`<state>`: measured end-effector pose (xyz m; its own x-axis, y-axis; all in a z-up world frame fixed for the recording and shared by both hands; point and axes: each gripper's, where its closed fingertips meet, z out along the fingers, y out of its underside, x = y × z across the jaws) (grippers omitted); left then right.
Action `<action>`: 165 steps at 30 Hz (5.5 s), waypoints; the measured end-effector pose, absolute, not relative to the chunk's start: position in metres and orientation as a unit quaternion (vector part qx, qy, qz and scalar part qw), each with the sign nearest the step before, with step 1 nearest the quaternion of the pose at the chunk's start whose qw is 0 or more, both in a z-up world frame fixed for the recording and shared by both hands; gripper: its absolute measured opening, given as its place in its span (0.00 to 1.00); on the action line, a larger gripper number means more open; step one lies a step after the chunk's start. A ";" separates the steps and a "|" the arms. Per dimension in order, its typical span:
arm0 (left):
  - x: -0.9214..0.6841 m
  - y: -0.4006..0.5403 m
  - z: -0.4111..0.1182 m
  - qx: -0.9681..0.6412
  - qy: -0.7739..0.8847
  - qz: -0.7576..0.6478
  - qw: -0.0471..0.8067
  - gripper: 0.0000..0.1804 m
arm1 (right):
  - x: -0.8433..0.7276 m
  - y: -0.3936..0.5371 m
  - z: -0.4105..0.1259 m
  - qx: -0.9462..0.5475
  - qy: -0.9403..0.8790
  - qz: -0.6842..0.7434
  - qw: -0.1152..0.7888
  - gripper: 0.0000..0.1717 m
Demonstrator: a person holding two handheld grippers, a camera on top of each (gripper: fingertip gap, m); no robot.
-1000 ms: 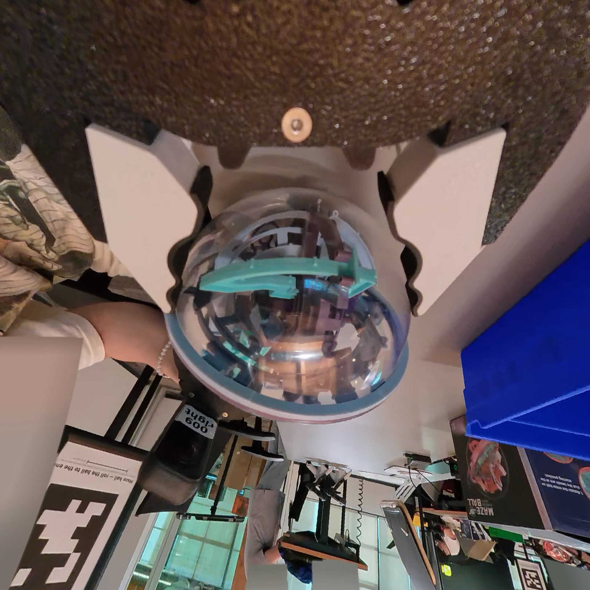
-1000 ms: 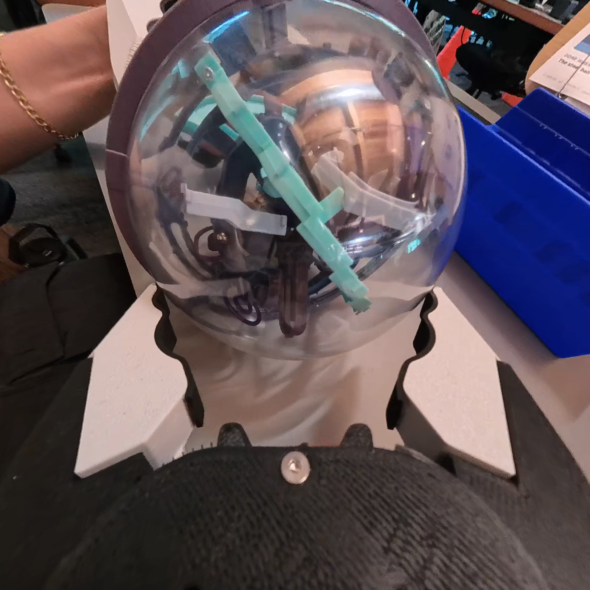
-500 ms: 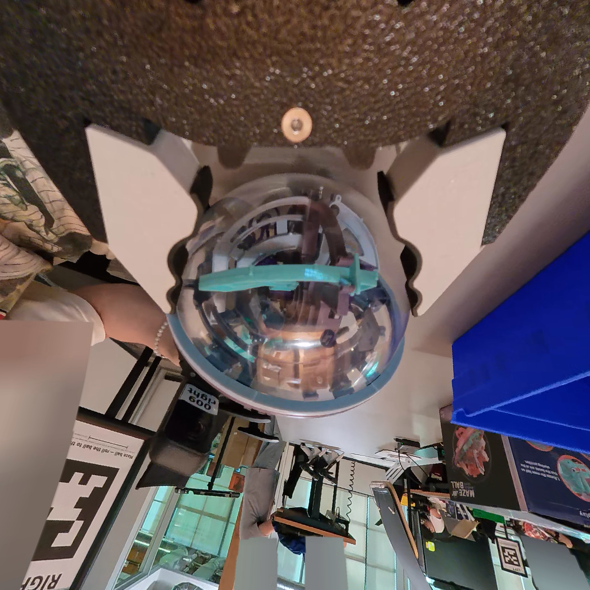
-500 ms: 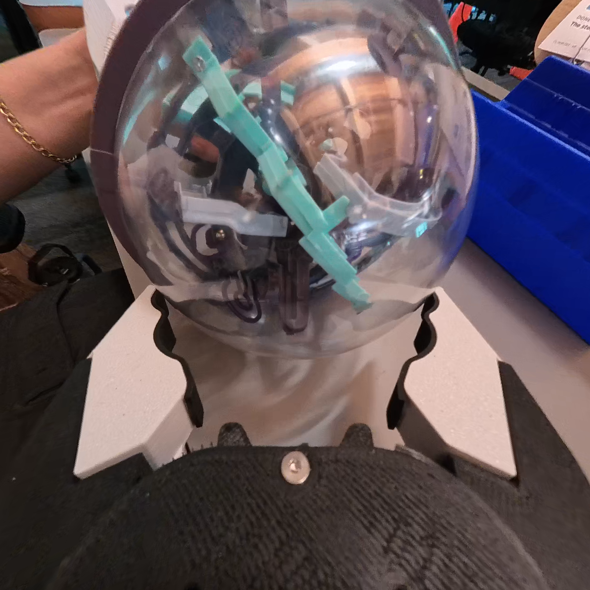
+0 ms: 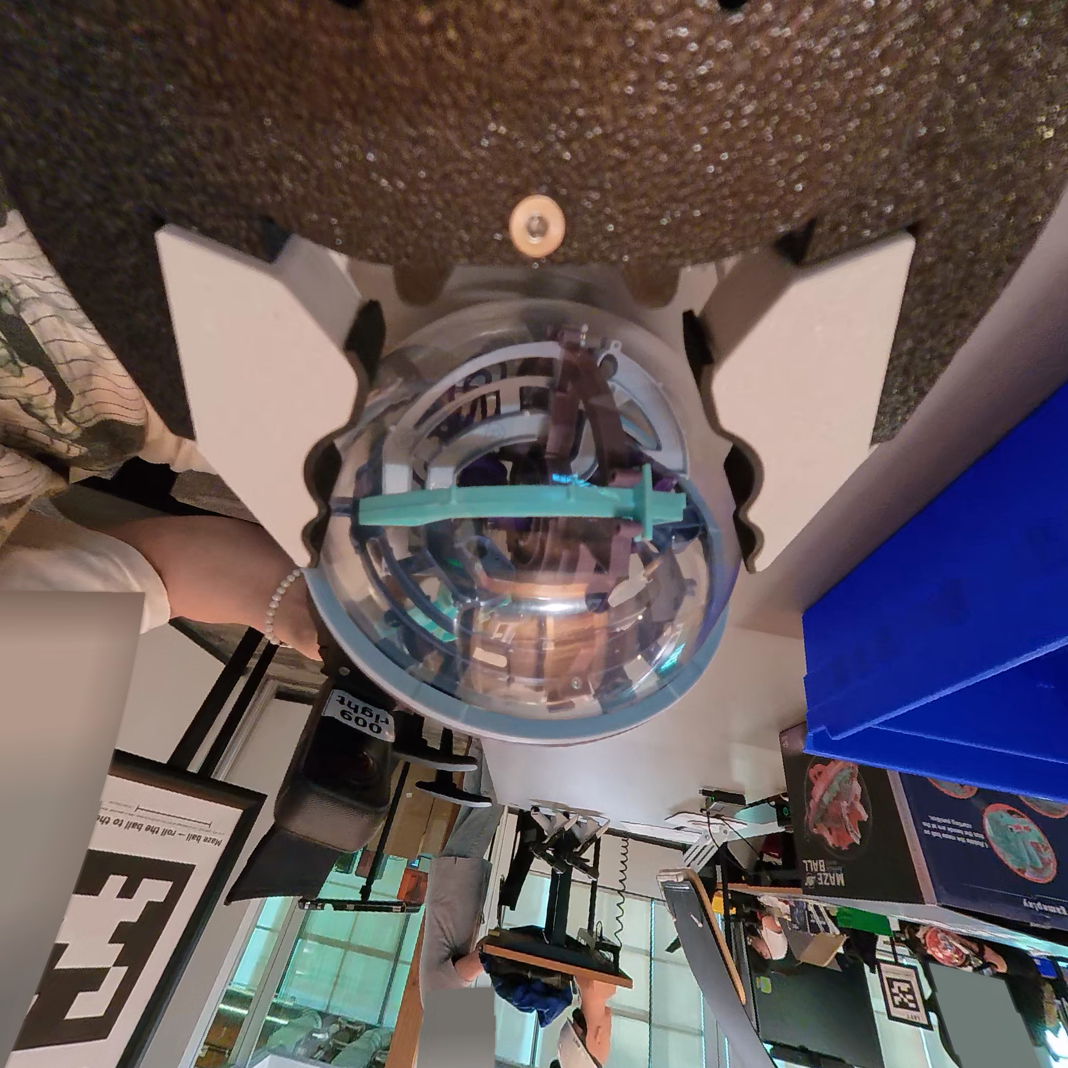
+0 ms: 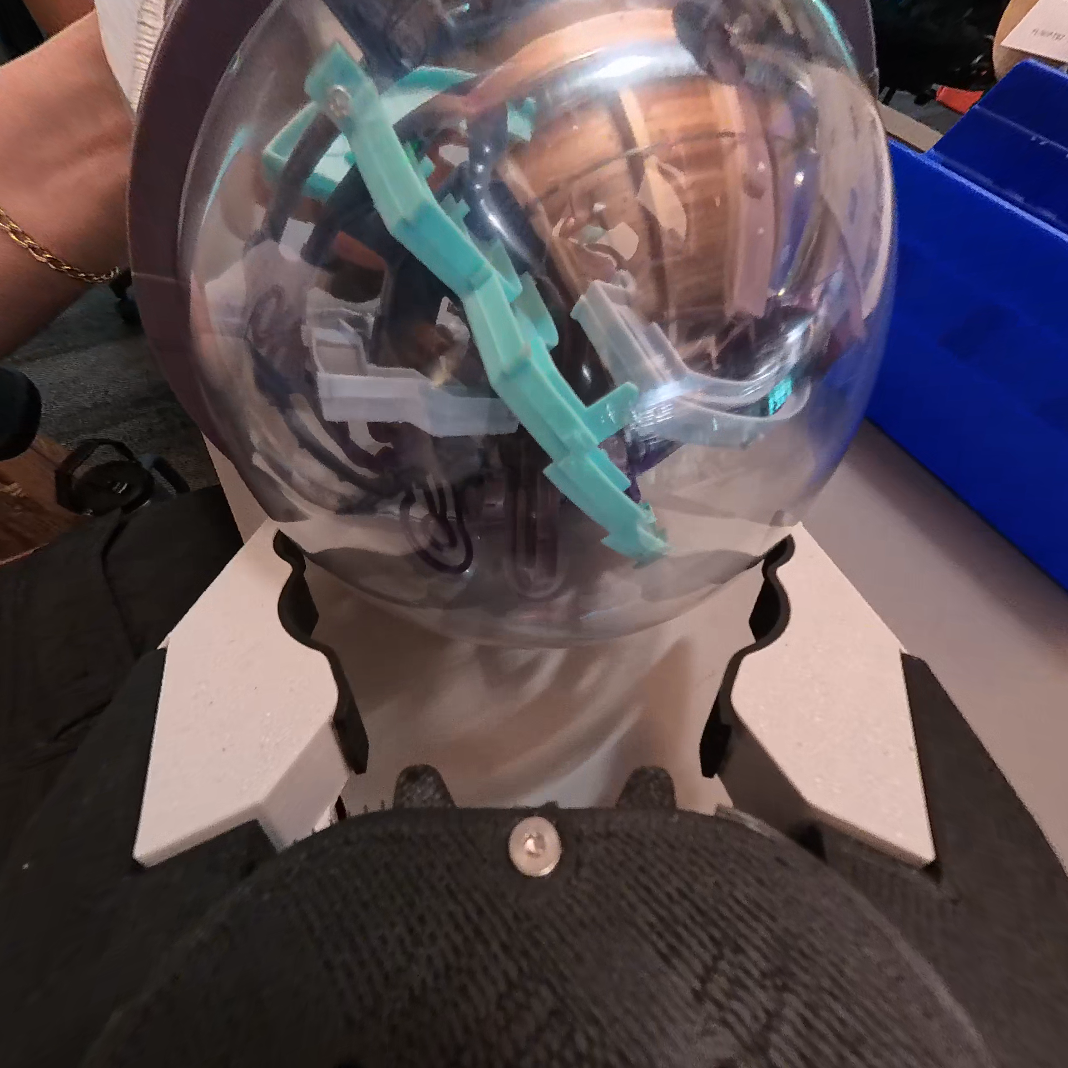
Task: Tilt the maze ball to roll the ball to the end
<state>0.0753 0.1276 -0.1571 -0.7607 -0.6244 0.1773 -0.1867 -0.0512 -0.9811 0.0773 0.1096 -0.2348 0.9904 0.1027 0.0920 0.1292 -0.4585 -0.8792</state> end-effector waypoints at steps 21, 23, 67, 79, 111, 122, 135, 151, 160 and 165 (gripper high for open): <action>0.077 0.126 -0.158 -0.308 0.670 -0.655 0.164 0.74 | 0.074 0.111 -0.191 -0.768 -0.210 -0.186 0.575 0.86; 0.078 0.125 -0.158 -0.314 0.667 -0.655 0.163 0.74 | 0.076 0.111 -0.193 -0.771 -0.211 -0.196 0.568 0.87; 0.081 0.131 -0.155 -0.341 0.652 -0.659 0.156 0.74 | 0.077 0.116 -0.193 -0.779 -0.190 -0.174 0.572 0.87; 0.077 0.134 -0.160 -0.338 0.659 -0.655 0.147 0.74 | 0.075 0.117 -0.191 -0.779 -0.234 -0.182 0.552 0.87; 0.088 0.123 -0.158 -0.358 0.654 -0.647 0.160 0.74 | 0.086 0.107 -0.193 -0.783 -0.218 -0.159 0.561 0.87; 0.099 0.118 -0.151 -0.369 0.617 -0.677 0.156 0.73 | 0.092 0.101 -0.197 -0.802 -0.148 -0.127 0.565 0.87; 0.096 0.124 -0.145 -0.351 0.592 -0.708 0.158 0.62 | 0.090 0.098 -0.215 -0.822 -0.100 -0.096 0.553 0.86; 0.094 0.127 -0.145 -0.351 0.586 -0.716 0.145 0.61 | 0.088 0.098 -0.207 -0.823 -0.126 -0.128 0.539 0.86; 0.084 0.131 -0.142 -0.340 0.592 -0.719 0.131 0.61 | 0.080 0.102 -0.200 -0.806 -0.177 -0.176 0.537 0.85; 0.078 0.135 -0.145 -0.343 0.599 -0.715 0.109 0.65 | 0.068 0.109 -0.198 -0.797 -0.213 -0.217 0.521 0.85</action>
<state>0.0783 0.1354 -0.1450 -0.7407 -0.5675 0.3596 -0.2550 -0.2578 -0.9320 0.0678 0.1095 -0.1976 0.8146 0.1139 0.5688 0.5668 -0.3651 -0.7386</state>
